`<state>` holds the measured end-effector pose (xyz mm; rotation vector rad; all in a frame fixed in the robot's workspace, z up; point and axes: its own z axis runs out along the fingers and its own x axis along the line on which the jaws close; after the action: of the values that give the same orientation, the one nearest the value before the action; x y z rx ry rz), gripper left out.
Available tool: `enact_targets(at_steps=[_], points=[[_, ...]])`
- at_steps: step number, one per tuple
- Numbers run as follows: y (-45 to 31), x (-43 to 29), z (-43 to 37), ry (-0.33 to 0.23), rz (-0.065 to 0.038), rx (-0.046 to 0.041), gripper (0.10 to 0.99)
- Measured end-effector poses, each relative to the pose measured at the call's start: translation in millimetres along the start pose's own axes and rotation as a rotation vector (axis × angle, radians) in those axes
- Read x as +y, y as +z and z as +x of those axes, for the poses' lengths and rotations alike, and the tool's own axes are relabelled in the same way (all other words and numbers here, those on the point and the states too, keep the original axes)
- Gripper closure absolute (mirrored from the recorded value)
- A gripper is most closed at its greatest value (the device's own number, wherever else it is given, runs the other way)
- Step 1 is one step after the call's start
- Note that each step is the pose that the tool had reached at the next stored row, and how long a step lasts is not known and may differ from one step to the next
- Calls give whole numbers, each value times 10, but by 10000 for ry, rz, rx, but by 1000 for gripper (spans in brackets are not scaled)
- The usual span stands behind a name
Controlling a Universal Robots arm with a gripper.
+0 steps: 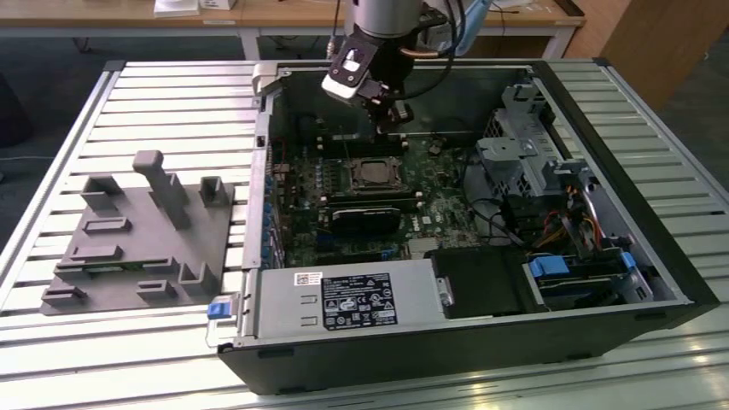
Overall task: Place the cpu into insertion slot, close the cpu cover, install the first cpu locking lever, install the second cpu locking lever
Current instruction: 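Install the first cpu locking lever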
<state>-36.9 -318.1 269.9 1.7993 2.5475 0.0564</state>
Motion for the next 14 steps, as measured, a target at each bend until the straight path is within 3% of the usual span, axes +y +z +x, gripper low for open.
enact_targets(at_steps=[14], points=[[9, -1, 0, -2544, 22, 80, 980]])
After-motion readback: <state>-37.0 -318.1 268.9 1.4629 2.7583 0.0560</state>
